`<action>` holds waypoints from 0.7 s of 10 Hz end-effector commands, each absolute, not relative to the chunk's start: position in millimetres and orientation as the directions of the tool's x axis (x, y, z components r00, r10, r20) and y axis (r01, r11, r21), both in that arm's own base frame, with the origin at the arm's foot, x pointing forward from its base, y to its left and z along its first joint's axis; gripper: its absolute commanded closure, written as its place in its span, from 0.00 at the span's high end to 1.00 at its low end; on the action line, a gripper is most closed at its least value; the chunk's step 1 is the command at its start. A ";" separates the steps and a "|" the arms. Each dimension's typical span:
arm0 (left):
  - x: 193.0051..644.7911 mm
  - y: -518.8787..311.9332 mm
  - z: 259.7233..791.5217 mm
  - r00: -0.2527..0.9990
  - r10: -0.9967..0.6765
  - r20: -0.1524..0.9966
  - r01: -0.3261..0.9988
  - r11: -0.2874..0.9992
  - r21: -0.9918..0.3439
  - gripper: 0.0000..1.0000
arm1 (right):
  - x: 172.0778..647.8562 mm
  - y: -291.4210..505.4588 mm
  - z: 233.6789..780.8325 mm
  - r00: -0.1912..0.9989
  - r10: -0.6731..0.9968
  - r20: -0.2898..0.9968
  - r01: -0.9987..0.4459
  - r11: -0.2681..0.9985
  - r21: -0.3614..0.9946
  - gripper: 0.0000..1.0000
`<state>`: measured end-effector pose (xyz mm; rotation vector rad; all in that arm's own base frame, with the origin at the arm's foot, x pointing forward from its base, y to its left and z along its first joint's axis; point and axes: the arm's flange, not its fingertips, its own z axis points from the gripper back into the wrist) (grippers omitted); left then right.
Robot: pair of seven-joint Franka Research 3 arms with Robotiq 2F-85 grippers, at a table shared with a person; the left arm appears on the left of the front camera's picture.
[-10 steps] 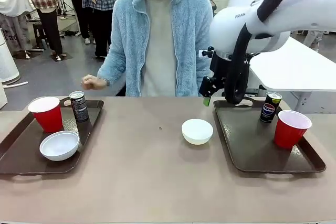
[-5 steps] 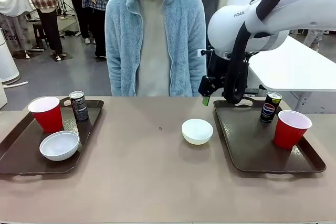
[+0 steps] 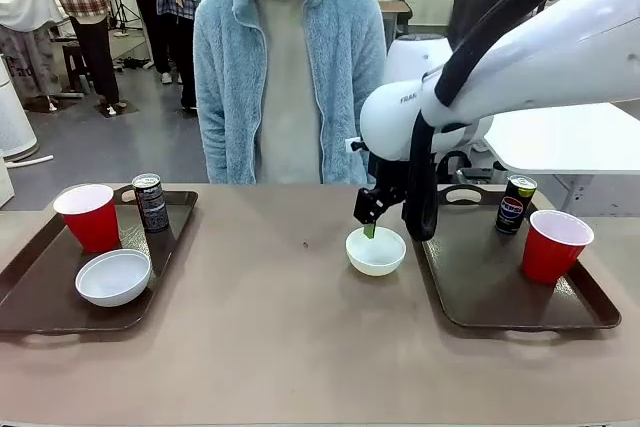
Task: Prepare tableware on both trays.
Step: Pick up a Picnic Bowl from the table and place it on a Handle tray.
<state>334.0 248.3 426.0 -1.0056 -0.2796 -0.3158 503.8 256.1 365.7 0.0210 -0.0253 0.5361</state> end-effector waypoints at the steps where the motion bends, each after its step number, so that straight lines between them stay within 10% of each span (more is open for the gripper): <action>1: 332.0 248.7 427.3 0.916 -0.123 0.381 0.390 0.491 -0.779 1.00 | 512.1 256.5 363.6 0.869 0.493 0.029 -0.494 0.870 -0.004 1.00; 3: 332.0 248.7 427.3 0.916 -0.123 0.381 0.390 0.491 -0.779 1.00 | 512.6 255.7 356.2 0.855 0.518 0.014 -0.518 0.855 0.001 1.00; 6: 332.0 248.7 427.3 0.916 -0.123 0.381 0.390 0.491 -0.779 1.00 | 518.3 255.3 346.3 0.841 0.541 0.007 -0.541 0.841 0.000 0.00; 7: 332.0 248.7 427.3 0.916 -0.123 0.381 0.390 0.491 -0.779 1.00 | 521.1 253.8 342.2 0.845 0.534 0.002 -0.534 0.845 -0.008 0.00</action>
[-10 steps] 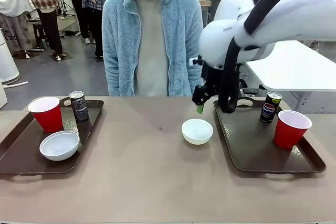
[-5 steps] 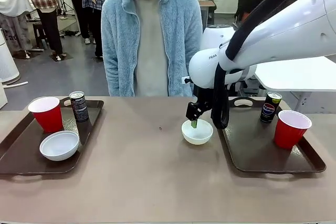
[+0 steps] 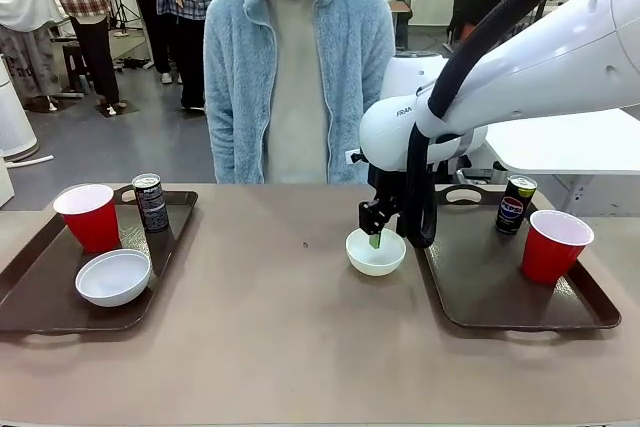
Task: Prepare tableware on both trays.
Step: Pick up a Picnic Bowl from the table and place it on a Handle tray.
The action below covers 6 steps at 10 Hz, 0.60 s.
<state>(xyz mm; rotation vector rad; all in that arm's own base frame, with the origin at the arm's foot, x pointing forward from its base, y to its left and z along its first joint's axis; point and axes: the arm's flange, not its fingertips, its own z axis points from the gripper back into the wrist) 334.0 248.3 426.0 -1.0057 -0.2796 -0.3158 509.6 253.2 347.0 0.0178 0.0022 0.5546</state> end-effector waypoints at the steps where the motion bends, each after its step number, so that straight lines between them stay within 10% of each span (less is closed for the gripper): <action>1: 332.0 248.7 427.3 0.916 -0.123 0.381 0.390 0.491 -0.779 1.00 | 524.8 252.0 337.8 0.852 0.524 -0.004 -0.524 0.852 -0.019 0.00; 2: 332.0 248.7 427.3 0.916 -0.123 0.381 0.390 0.491 -0.779 1.00 | 525.6 250.4 335.0 0.852 0.523 -0.010 -0.523 0.852 -0.019 0.17; 6: 332.0 248.7 427.3 0.916 -0.123 0.381 0.390 0.491 -0.779 1.00 | 522.2 250.3 340.1 0.847 0.531 -0.006 -0.531 0.847 -0.026 0.00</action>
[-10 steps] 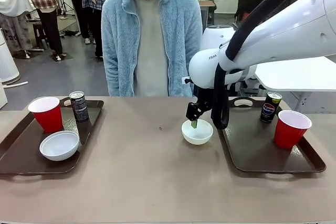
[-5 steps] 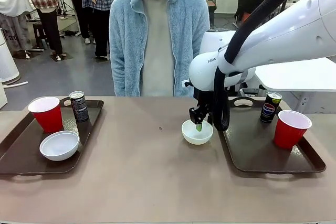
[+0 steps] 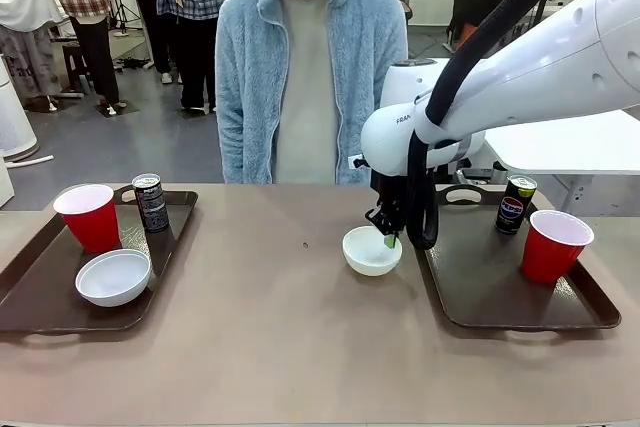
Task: Prepare tableware on both trays.
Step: Pick up a Picnic Bowl from the table and place it on a Handle tray.
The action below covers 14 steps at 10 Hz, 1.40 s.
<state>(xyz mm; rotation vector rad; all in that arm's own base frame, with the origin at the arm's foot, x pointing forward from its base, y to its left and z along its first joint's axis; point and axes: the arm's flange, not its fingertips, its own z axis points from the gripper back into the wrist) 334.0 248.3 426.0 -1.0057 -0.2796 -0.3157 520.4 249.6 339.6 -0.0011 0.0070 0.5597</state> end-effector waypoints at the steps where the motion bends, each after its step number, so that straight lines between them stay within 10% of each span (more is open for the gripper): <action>1: 332.0 248.7 427.3 0.916 -0.123 0.381 0.390 0.491 -0.779 1.00 | 515.3 248.3 352.2 0.843 0.538 -0.019 -0.538 0.843 0.003 0.00; 6: 332.0 248.7 427.3 0.916 -0.123 0.381 0.390 0.491 -0.779 1.00 | 431.8 183.1 436.6 0.903 0.428 0.046 -0.430 0.900 0.066 0.00; 14: 332.0 248.7 427.3 0.916 -0.123 0.381 0.390 0.491 -0.779 1.00 | 428.2 67.1 369.5 0.964 0.263 -0.039 -0.253 0.953 0.166 0.00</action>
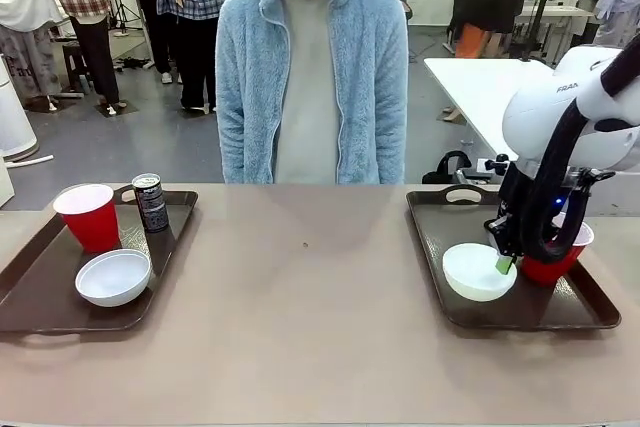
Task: Prepare tableware on both trays.
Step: Pick up a Picnic Bowl from the table and place it on a Handle tray.
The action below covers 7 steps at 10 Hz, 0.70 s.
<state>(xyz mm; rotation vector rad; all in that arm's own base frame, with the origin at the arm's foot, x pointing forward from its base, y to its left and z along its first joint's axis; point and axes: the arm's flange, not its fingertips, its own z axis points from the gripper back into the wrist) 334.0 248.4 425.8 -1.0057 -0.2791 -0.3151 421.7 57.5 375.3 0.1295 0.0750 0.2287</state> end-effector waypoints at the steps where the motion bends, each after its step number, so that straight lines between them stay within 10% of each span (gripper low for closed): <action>1: 332.0 248.7 427.3 0.916 -0.123 0.381 0.390 0.491 -0.779 1.00 | 432.5 69.1 364.0 0.964 0.262 -0.049 -0.251 0.954 0.164 0.00; 5: 332.0 248.7 427.3 0.916 -0.123 0.381 0.390 0.491 -0.779 1.00 | 450.8 76.0 336.1 0.959 0.261 -0.110 -0.244 0.958 0.147 0.00; 6: 332.0 248.7 427.3 0.916 -0.123 0.381 0.390 0.491 -0.779 1.00 | 449.1 76.9 337.3 0.958 0.266 -0.106 -0.250 0.957 0.145 0.53; 7: 332.0 248.7 427.3 0.916 -0.123 0.381 0.390 0.491 -0.779 1.00 | 447.7 77.6 340.6 0.959 0.264 -0.101 -0.250 0.959 0.132 0.64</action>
